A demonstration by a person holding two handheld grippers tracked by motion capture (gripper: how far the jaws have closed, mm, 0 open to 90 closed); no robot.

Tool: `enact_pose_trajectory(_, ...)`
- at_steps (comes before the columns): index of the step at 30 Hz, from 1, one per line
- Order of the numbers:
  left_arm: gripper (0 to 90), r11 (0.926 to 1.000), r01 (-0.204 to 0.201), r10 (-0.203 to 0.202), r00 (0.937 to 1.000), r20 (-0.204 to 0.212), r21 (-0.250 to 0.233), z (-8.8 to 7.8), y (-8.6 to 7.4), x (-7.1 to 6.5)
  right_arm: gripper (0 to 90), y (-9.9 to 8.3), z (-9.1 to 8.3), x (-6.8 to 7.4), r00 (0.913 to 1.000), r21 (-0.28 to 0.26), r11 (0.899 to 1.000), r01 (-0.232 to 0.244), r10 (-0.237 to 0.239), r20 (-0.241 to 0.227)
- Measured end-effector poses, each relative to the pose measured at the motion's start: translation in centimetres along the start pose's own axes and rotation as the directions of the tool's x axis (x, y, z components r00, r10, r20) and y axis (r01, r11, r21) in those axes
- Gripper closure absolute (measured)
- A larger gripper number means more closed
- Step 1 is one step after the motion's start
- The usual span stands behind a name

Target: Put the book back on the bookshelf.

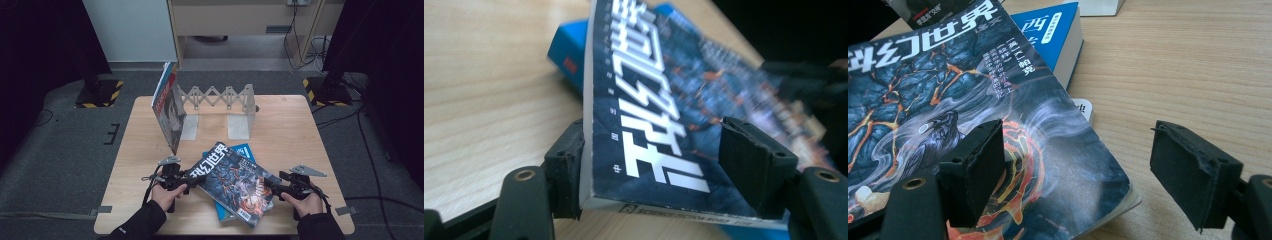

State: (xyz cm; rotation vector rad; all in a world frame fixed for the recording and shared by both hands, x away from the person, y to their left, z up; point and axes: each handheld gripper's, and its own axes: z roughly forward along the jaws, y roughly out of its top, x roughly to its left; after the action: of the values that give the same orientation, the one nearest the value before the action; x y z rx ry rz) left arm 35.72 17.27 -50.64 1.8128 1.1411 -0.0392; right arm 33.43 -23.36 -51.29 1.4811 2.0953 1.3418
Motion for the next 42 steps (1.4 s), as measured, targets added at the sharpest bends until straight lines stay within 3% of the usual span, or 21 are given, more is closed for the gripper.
enact_pose_trajectory(4,31.6,0.9998,0.012,-0.012,0.9999,0.002,0.017,0.1,-0.3,0.3,22.0,0.0,0.0,0.0,1.0,-0.001,1.0,0.003,-0.003,-0.001)
enact_pose_trajectory(7,26.3,0.9994,0.011,-0.011,0.9999,-0.005,0.032,-0.4,-0.8,0.5,21.9,0.0,0.0,0.1,1.0,-0.001,1.0,0.001,-0.001,-0.001)
enact_pose_trajectory(13,17.9,0.9963,0.078,-0.078,0.997,-0.001,0.038,-0.7,-1.5,0.9,21.8,0.0,0.0,0.1,1.0,0.002,1.0,0.003,-0.003,0.0)
enact_pose_trajectory(16,16.6,0.9954,0.082,-0.084,0.9961,0.029,0.048,-0.1,-1.7,0.7,21.8,0.1,0.0,0.1,1.0,0.004,1.0,0.006,-0.006,0.001)
enact_pose_trajectory(21,15.8,0.9976,0.058,-0.061,0.9964,0.06,0.037,1.1,-1.6,0.1,21.8,0.1,0.0,0.2,1.0,0.005,1.0,0.004,-0.004,0.001)
enact_pose_trajectory(27,25.6,0.9966,0.083,-0.083,0.9945,0.065,0.003,0.9,-1.2,0.1,21.8,0.1,0.0,0.1,1.0,0.006,1.0,0.009,-0.009,0.002)
enact_pose_trajectory(30,36.5,0.9972,0.049,-0.043,0.9949,0.091,-0.056,0.1,-0.6,-0.3,21.9,0.1,0.1,0.1,1.0,0.002,1.0,0.008,-0.008,0.004)
enact_pose_trajectory(32,37.2,0.9953,0.037,-0.025,0.9921,0.123,-0.089,-0.3,0.1,-0.8,21.9,0.1,0.1,0.1,1.0,0.001,1.0,0.008,-0.008,0.005)
enact_pose_trajectory(34,37.4,0.9959,0.027,-0.016,0.992,0.125,-0.087,-0.1,0.7,-1.1,21.9,0.0,0.0,0.1,1.0,0.003,1.0,0.002,-0.002,0.001)
enact_pose_trajectory(38,37.6,0.996,0.065,-0.057,0.9911,0.12,-0.062,1.0,1.2,-1.2,22.0,0.0,0.1,0.0,1.0,-0.002,1.0,0.006,-0.006,0.0)
enact_pose_trajectory(42,46.2,0.9989,0.043,-0.04,0.9909,0.129,-0.021,1.9,1.5,-1.8,22.0,0.0,0.1,0.0,1.0,-0.001,1.0,0.002,-0.002,-0.001)
